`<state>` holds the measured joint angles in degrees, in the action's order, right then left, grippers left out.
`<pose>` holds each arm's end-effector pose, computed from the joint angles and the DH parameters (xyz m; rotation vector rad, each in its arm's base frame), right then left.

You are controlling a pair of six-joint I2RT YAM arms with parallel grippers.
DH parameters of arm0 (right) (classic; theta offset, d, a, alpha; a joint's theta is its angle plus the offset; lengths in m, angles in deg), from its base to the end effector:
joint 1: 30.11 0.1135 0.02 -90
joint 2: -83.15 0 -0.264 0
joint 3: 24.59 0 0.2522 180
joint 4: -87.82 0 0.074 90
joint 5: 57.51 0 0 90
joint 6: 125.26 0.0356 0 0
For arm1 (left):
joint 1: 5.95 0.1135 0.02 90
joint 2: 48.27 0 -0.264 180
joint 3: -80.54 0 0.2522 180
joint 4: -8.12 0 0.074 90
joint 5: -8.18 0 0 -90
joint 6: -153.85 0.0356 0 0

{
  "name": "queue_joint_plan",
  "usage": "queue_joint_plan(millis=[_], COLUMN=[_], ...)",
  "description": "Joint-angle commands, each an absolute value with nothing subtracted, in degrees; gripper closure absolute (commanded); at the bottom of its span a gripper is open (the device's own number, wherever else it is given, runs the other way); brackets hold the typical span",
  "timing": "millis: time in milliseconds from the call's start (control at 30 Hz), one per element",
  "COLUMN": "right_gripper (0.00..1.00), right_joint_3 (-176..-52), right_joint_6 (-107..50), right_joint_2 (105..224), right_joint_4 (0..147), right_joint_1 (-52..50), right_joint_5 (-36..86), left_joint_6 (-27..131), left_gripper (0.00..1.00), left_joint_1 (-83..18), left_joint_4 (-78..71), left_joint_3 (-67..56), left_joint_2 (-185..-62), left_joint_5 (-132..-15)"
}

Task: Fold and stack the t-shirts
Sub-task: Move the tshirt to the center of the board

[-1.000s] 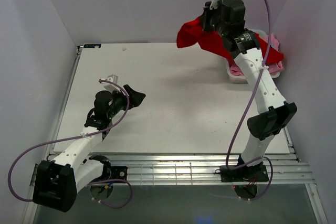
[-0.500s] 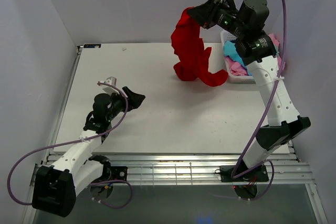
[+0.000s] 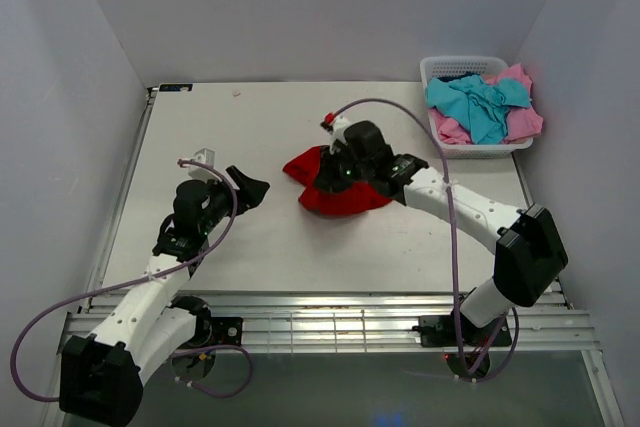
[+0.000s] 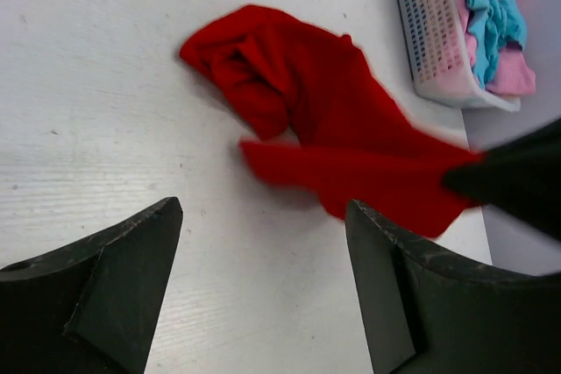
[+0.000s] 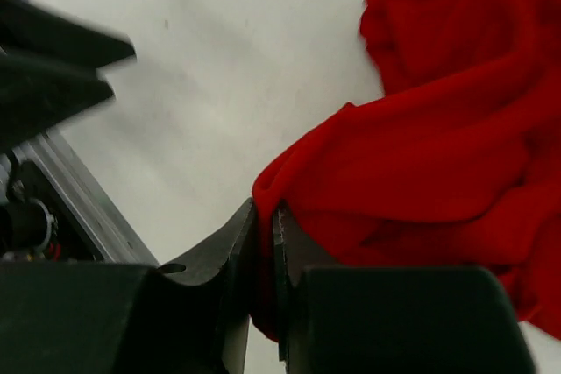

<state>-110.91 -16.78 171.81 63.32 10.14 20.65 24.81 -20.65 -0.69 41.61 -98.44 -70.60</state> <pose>0.2723 0.2401 0.3180 -0.5363 2.0688 0.8357 0.1923 -0.0576 0.2297 -0.2867 1.9800 -0.8060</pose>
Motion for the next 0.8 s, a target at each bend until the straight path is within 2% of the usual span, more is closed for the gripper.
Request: queue_joint_plan(millis=[0,200,333,433,467,533,600,633,667,767], right_gripper=[0.84,0.86,0.86,0.68,0.6,0.52,0.13,0.06,0.1,0.1], right_joint_3=[-106.4,-104.01,-102.52,-100.23,-100.05,-101.45,-104.25,-107.23,-108.82,-115.07], right_joint_6=[-19.62,-17.78,-15.32,-13.65,-13.29,-14.08,-15.92,-19.15,-20.66,-23.04], right_joint_2=[168.05,171.04,172.8,175.69,176.92,177.11,176.06,175.44,174.65,174.82], right_joint_4=[64.23,62.29,62.11,62.11,61.41,58.26,55.79,55.61,55.61,56.04], right_joint_1=[20.21,34.63,40.28,42.39,42.66,42.75,42.66,42.66,42.31,35.4], right_joint_5=[30.01,31.78,30.74,29.58,30.8,37.21,43.44,49.65,52.15,55.07], left_joint_6=[27.55,25.8,25.8,25.8,25.71,25.36,25.01,24.49,24.31,23.52], left_gripper=[0.14,0.14,0.14,0.14,0.14,0.14,0.14,0.14,0.14,0.14], left_joint_1=[-20.63,-20.63,-20.63,-20.63,-20.63,-20.63,-20.63,-20.63,-20.72,-20.63], left_joint_4=[-9.2,-15.82,-18.03,-18.65,-18.73,-18.74,-18.74,-18.47,-18.21,-16.72], left_joint_3=[36.11,31.01,29.86,30.39,30.65,31.35,31.79,32.32,32.67,34.25], left_joint_2=[-92.93,-92.3,-93.79,-94.32,-94.5,-94.76,-94.94,-95.02,-95.11,-95.11], left_joint_5=[-79.6,-84.19,-85.07,-85.69,-85.69,-85.16,-84.81,-84.81,-84.55,-83.58])
